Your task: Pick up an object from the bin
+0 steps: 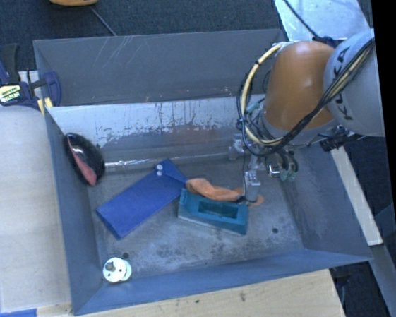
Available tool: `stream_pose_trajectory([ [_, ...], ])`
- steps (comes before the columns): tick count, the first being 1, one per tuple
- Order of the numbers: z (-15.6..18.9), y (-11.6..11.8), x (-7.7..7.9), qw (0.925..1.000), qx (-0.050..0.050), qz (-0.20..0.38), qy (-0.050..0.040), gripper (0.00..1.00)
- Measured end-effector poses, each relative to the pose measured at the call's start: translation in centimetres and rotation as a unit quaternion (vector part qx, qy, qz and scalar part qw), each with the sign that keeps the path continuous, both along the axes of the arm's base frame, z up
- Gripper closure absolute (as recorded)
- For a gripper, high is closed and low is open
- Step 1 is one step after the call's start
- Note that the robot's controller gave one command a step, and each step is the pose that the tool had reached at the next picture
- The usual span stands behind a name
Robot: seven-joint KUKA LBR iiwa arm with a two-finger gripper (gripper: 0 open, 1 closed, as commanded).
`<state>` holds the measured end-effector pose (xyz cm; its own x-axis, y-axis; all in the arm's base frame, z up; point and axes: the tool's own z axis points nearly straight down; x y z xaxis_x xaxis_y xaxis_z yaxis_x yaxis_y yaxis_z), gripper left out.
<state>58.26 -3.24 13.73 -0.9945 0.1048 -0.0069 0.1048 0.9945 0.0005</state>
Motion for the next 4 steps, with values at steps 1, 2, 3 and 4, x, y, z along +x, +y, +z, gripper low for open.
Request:
stream_pose_trajectory([
  [1, -0.1, 4.5, 1.5, 0.9997, 0.001, -0.023, 0.0005, 0.0],
  [2, 0.5, 3.3, 1.3, 0.9993, 0.0, -0.038, 0.0009, 0.0],
  [3, -4.9, 5.1, 0.3, 0.9896, 0.001, -0.144, 0.0005, 0.0],
  [4, -6.0, 5.9, -0.2, 0.9691, 0.005, -0.246, 0.0138, 1.0],
])
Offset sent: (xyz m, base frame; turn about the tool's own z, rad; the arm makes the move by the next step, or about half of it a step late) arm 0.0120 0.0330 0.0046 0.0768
